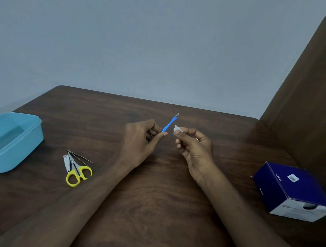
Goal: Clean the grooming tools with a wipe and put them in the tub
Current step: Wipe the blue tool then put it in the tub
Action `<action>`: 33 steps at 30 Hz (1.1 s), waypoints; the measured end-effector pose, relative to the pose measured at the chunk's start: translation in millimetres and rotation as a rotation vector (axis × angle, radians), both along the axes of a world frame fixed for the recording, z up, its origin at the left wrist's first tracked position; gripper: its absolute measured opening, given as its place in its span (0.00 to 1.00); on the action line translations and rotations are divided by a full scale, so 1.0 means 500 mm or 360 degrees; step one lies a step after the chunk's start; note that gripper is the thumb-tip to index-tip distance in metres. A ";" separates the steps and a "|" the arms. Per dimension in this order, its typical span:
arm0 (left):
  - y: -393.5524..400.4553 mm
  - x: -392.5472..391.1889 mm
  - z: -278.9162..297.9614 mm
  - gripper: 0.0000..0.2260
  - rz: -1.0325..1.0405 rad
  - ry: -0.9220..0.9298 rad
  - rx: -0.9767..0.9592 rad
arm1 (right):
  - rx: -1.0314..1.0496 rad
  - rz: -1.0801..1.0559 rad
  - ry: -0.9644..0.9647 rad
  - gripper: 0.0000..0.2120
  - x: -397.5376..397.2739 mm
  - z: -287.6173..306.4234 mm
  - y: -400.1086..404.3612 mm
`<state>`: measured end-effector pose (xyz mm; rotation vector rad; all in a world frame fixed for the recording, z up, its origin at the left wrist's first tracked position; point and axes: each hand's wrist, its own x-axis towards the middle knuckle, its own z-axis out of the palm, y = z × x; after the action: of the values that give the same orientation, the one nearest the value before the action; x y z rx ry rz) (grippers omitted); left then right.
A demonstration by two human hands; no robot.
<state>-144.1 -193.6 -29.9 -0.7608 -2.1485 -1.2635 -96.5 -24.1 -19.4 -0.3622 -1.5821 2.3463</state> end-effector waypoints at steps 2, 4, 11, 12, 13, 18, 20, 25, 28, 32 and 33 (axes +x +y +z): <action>-0.001 0.006 0.005 0.08 -0.0049 -0.0016 -0.0003 | -0.0014 0.0000 -0.0005 0.07 -0.002 0.000 0.001; -0.002 0.014 0.010 0.07 -0.0157 -0.0008 -0.0009 | 0.0013 -0.0008 -0.0006 0.10 -0.005 -0.003 0.000; -0.001 0.010 0.007 0.06 -0.0224 -0.0034 -0.0088 | 0.0190 0.0045 0.0110 0.10 -0.005 -0.012 -0.007; -0.002 0.006 0.006 0.07 -0.0195 -0.0067 -0.0069 | 0.0176 0.0071 0.0129 0.09 -0.004 -0.010 -0.007; -0.002 0.004 0.004 0.07 -0.0172 -0.0095 -0.0048 | 0.0169 0.0096 0.0142 0.08 -0.004 -0.009 -0.007; -0.001 0.001 0.003 0.09 -0.0132 -0.0113 -0.0040 | 0.0221 0.0164 0.0141 0.08 -0.008 -0.013 -0.008; -0.001 0.000 0.003 0.10 -0.0125 -0.0140 -0.0008 | 0.0303 0.0171 0.0147 0.06 -0.009 -0.018 -0.011; 0.000 -0.002 -0.003 0.09 -0.0118 -0.0203 -0.0029 | 0.0154 -0.0041 0.0154 0.07 -0.017 -0.018 -0.003; -0.001 -0.003 -0.001 0.09 -0.0094 -0.0227 -0.0001 | 0.0180 0.0087 0.0112 0.07 -0.011 -0.020 -0.003; -0.003 -0.003 -0.001 0.09 -0.0087 -0.0244 0.0001 | 0.0251 0.0054 0.0091 0.07 -0.013 -0.024 -0.008; -0.002 -0.002 -0.001 0.09 -0.0090 -0.0258 -0.0007 | 0.0196 0.0001 0.0104 0.07 -0.016 -0.021 -0.005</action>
<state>-145.3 -194.8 -30.3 -0.7486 -2.2729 -1.3929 -104.6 -26.6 -29.8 -0.2549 -1.6853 2.2246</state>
